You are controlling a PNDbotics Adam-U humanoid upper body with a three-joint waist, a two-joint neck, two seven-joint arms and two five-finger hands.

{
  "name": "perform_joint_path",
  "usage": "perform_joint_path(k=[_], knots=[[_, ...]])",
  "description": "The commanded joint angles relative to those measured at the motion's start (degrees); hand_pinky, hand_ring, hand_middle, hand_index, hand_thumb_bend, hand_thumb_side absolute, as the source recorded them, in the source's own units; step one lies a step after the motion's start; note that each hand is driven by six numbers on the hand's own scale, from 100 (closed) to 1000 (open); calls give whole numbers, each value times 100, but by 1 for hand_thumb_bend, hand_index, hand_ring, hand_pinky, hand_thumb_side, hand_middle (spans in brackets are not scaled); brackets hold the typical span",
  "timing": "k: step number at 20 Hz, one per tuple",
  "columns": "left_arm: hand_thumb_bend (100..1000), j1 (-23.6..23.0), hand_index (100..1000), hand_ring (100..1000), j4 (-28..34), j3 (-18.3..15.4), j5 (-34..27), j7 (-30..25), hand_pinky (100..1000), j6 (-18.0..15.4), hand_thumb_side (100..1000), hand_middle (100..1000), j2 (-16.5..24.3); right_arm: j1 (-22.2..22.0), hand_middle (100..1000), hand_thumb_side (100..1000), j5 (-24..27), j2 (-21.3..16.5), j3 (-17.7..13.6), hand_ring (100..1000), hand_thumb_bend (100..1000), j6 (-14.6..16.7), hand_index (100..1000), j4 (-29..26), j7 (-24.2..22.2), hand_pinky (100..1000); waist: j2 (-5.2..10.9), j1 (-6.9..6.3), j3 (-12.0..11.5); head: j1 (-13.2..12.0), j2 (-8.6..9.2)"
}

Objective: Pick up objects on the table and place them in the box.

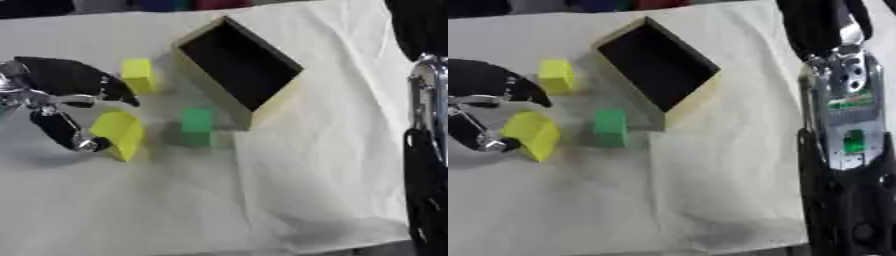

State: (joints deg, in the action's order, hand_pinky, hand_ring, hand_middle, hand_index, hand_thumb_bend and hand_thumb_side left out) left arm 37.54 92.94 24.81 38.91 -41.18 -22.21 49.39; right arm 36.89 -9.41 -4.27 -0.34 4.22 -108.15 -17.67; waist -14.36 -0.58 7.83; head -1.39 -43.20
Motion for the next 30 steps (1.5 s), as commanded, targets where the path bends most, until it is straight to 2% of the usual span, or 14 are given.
perform_joint_path(k=[1, 4, 8, 10, 11, 12, 13, 14, 15, 16, 22, 23, 24, 30], knots=[[323, 81, 918, 869, -82, 40, 123, -349, 820, -430, 397, 810, 35, 67, 596, 1000, 57, -16, -21, 771, 100, 0, 726, -123, -19, 791, 70, -3, 16, -25, 60], [326, 87, 878, 835, -79, 44, 181, -298, 791, -469, 392, 759, 32, 60, 596, 1000, 55, -9, -23, 772, 100, -6, 726, -122, -29, 791, 76, -1, 14, -28, 54], [305, 69, 824, 786, 18, -48, 263, -106, 747, -415, 301, 694, 68, 55, 596, 1000, 44, -9, -34, 772, 100, -13, 726, -124, -33, 791, 82, 2, 4, -28, 51], [272, 61, 771, 744, 88, -89, 273, 29, 708, -353, 239, 622, 84, 55, 596, 1000, 40, -9, -34, 772, 100, -15, 726, -123, -33, 791, 85, 4, -1, -25, 50], [258, 63, 722, 694, 132, -113, 268, 114, 666, -313, 188, 559, 91, 54, 596, 1000, 39, -8, -35, 772, 100, -16, 726, -121, -34, 791, 87, 5, -4, -25, 48], [258, 63, 722, 694, 176, -134, 265, 207, 666, -267, 188, 559, 99, 53, 596, 1000, 37, -7, -36, 772, 100, -17, 726, -121, -33, 791, 87, 5, -6, -24, 47], [257, 68, 649, 627, 222, -169, 270, 319, 611, -211, 139, 482, 105, 50, 596, 1000, 35, -6, -36, 772, 100, -18, 726, -121, -33, 791, 89, 6, -9, -19, 49], [252, 68, 638, 619, 268, -208, 279, 461, 603, -142, 138, 473, 111, 47, 596, 1000, 34, -6, -37, 772, 100, -18, 726, -122, -33, 791, 90, 5, -12, -15, 49], [102, 62, 593, 583, 305, -237, 281, 598, 563, -76, 203, 436, 115, 44, 596, 1000, 33, -6, -39, 772, 100, -19, 726, -122, -33, 792, 92, 5, -12, -10, 50], [196, 55, 578, 572, 337, -260, 271, 726, 553, -13, 132, 420, 121, 42, 596, 1000, 32, -6, -40, 772, 100, -20, 727, -123, -32, 792, 94, 5, -12, -4, 51], [137, 96, 558, 559, 596, -471, 30, 998, 541, 215, 132, 403, 184, 36, 596, 1000, 18, -4, -48, 772, 100, -22, 727, -133, -22, 792, 108, -2, -14, 38, 42], [100, 110, 558, 559, 647, -513, -29, 1009, 541, 246, 221, 403, 201, 36, 596, 1000, 16, -3, -48, 773, 100, -22, 727, -137, -19, 792, 108, -4, -15, 41, 39], [117, 158, 556, 557, 692, -570, -90, 1034, 540, 281, 128, 402, 203, 36, 596, 1000, 14, 0, -47, 773, 100, -22, 727, -140, -17, 792, 112, -7, -16, 33, 27], [100, 721, 546, 549, 508, -762, -651, 915, 534, 391, 142, 397, 23, 27, 596, 1000, 1, 24, -26, 773, 100, -24, 727, -163, -28, 792, 128, -38, -3, -21, -38]])
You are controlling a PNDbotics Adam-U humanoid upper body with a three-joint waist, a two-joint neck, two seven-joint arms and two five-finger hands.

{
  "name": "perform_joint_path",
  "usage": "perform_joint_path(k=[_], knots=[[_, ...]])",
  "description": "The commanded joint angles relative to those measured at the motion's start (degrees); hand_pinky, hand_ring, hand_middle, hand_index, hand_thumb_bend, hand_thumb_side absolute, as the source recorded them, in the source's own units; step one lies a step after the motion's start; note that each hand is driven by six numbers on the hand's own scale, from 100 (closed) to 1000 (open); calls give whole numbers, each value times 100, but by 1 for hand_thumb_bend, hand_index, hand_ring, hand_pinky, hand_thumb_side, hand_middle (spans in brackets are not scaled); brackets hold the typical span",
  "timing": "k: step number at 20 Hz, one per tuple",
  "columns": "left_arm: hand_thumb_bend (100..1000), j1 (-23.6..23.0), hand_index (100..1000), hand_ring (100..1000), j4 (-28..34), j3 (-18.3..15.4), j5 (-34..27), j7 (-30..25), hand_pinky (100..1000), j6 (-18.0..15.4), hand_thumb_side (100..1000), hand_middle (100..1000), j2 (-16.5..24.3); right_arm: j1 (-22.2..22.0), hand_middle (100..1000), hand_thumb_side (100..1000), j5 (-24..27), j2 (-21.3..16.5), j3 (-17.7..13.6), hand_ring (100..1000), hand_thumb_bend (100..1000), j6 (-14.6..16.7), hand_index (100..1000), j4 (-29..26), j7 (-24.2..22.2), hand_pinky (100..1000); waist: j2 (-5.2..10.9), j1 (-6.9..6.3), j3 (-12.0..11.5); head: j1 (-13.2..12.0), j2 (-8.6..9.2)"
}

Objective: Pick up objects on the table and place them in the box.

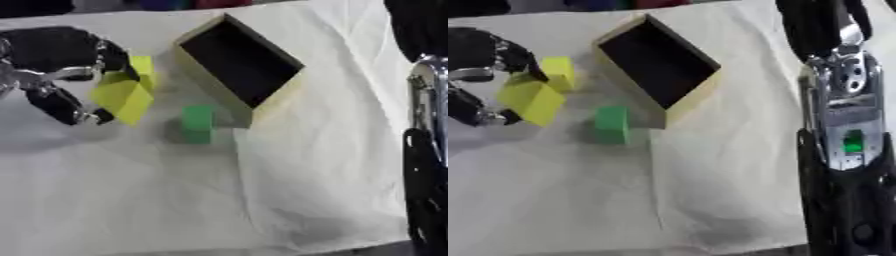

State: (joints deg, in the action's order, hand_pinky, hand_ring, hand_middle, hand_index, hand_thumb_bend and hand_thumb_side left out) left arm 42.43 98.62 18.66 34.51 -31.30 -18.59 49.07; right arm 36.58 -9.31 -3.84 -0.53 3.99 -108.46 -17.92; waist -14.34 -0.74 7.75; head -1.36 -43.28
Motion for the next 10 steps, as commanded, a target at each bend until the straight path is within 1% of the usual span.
perform_joint_path(k=[1, 5, 10], knots=[[100, 323, 546, 549, -137, -145, -280, -125, 535, 18, 145, 397, 18, 54, 595, 1000, -11, -16, -7, 773, 100, -2, 727, -136, -5, 792, 128, -27, 7, -32, -34], [100, 706, 544, 546, -448, -127, -423, -270, 533, -38, 151, 396, -178, 44, 595, 1000, -14, -2, 3, 773, 100, -9, 727, -158, -12, 792, 132, -52, 28, -68, -24], [100, 1206, 537, 538, -984, -132, -397, -308, 526, -89, 166, 391, -547, 65, 595, 1000, -15, 14, 18, 773, 100, -14, 727, -186, -26, 792, 99, -81, 74, -130, 39]])
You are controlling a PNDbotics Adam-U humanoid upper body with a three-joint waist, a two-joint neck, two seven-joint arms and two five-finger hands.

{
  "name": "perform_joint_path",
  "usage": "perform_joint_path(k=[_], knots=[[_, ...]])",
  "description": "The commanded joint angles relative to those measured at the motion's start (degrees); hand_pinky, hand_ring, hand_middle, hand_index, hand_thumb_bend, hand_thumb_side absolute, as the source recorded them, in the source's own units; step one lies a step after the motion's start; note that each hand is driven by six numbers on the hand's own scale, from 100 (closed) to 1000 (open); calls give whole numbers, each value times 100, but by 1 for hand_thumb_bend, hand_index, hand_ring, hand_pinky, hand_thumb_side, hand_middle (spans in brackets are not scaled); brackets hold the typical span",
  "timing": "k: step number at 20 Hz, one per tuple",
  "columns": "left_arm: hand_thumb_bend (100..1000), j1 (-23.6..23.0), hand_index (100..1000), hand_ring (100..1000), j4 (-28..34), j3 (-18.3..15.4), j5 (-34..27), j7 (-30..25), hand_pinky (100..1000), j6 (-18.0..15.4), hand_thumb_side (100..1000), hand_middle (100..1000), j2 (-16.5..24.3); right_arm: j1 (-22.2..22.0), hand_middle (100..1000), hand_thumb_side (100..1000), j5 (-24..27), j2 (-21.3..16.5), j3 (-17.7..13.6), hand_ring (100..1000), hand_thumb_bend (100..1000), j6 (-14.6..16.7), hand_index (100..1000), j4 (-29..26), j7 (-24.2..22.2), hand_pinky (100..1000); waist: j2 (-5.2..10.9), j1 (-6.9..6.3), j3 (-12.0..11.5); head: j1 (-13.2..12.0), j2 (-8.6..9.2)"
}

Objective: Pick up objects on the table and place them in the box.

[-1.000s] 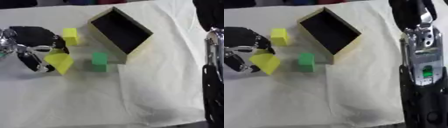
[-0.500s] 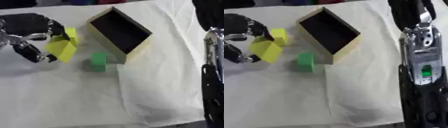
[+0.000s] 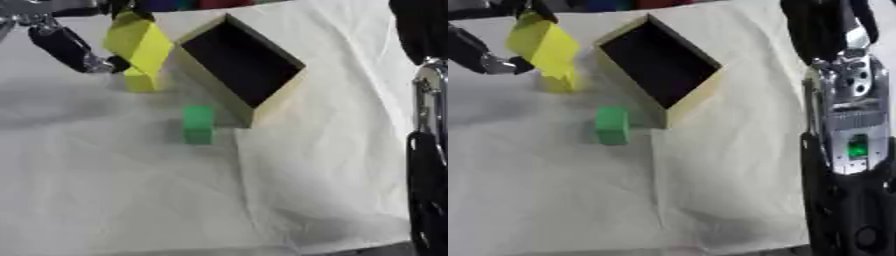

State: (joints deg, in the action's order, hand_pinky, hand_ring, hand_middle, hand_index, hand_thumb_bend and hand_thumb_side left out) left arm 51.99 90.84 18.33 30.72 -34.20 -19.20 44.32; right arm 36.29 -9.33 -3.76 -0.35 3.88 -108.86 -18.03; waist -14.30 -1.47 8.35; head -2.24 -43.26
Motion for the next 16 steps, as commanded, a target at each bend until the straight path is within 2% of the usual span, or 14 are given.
perform_joint_path(k=[1, 6, 9, 10, 12, 16], knots=[[100, 358, 536, 535, -343, -97, 5, -11, 522, -43, 174, 390, -166, 103, 595, 1000, -13, 8, 4, 773, 100, -4, 727, -151, -19, 793, 79, -16, 27, -54, 59], [100, 825, 529, 524, -956, -81, 73, 74, 507, -163, 215, 384, -637, 165, 595, 1000, 12, 17, 18, 773, 100, -12, 727, -181, -43, 793, -23, -56, 119, -114, 160], [100, 932, 529, 524, -1163, -77, 106, 128, 507, -248, 215, 384, -746, 180, 595, 1000, 25, 14, 15, 773, 100, -21, 727, -190, -50, 793, -42, -62, 132, -118, 176], [100, 950, 524, 519, -1202, -78, 112, 147, 503, -273, 257, 383, -764, 184, 595, 1000, 29, 20, 16, 774, 100, -21, 727, -195, -52, 793, -51, -62, 140, -134, 182], [100, 1116, 523, 519, -1382, -105, 98, 195, 503, -272, 262, 382, -932, 269, 595, 1000, 57, 85, 44, 774, 100, -12, 728, -240, -70, 793, -162, -90, 295, -270, 292], [100, 1472, 524, 520, -1857, -208, 336, 285, 505, -310, 253, 383, -1342, 369, 595, 1000, 92, 182, 85, 774, 100, -21, 727, -319, -113, 793, -284, -137, 517, -437, 430]])
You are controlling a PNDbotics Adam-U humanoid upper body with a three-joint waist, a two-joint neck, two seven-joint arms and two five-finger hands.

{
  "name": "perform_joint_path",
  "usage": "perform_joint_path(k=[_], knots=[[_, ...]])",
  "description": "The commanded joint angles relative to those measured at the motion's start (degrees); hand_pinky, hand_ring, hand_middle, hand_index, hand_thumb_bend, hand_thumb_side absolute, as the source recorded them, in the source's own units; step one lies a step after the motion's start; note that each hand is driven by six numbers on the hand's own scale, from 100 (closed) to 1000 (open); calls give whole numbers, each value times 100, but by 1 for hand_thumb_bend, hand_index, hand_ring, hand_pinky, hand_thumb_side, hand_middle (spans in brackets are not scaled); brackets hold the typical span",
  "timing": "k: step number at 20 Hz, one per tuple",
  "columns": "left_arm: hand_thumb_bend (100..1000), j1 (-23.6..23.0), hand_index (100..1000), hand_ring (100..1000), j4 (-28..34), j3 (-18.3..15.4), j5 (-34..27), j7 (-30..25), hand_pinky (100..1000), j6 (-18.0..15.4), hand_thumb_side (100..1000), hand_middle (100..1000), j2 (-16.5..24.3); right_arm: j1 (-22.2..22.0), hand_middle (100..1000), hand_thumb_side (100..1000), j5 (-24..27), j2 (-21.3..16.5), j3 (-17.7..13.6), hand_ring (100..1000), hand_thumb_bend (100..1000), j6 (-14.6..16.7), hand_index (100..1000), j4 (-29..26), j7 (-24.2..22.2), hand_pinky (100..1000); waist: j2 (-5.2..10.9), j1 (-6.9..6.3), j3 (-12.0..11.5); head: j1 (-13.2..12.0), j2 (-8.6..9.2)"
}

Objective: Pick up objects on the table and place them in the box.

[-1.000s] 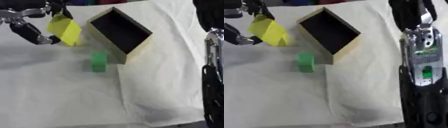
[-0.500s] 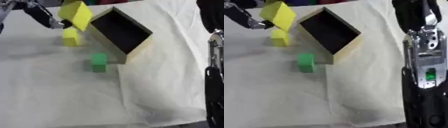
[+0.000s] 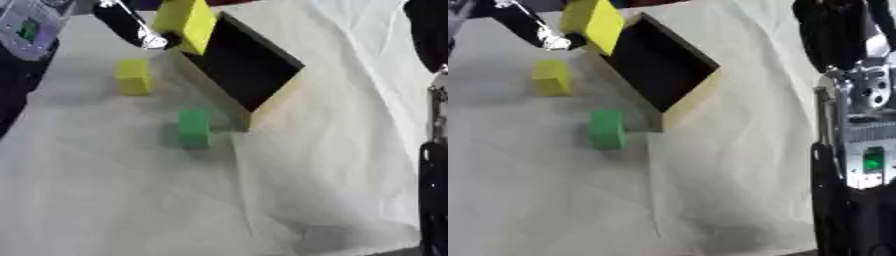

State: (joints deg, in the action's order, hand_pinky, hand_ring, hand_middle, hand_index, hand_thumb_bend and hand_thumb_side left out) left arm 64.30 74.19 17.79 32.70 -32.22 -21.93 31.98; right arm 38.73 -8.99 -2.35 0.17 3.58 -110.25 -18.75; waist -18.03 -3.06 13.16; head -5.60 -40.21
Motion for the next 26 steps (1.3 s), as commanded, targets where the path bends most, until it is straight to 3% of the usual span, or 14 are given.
perform_joint_path(k=[1, 13, 26], knots=[[100, 316, 523, 520, -316, -199, 213, 142, 505, -73, 254, 383, -171, 144, 595, 1000, 65, 58, 40, 774, 100, 4, 728, -195, -51, 793, 66, 12, 85, -136, 151], [100, 742, 524, 523, -1219, -504, 1088, 717, 509, -547, 267, 388, -591, 267, 595, 1000, 141, 146, 84, 775, 100, -53, 727, -331, -130, 793, -145, -166, 542, -340, 409], [100, 567, 534, 539, -1731, -419, 1937, 792, 519, -973, 199, 399, -624, 264, 594, 1000, 178, 103, 61, 775, 100, -99, 727, -347, -123, 794, -199, -195, 569, -338, 333]])
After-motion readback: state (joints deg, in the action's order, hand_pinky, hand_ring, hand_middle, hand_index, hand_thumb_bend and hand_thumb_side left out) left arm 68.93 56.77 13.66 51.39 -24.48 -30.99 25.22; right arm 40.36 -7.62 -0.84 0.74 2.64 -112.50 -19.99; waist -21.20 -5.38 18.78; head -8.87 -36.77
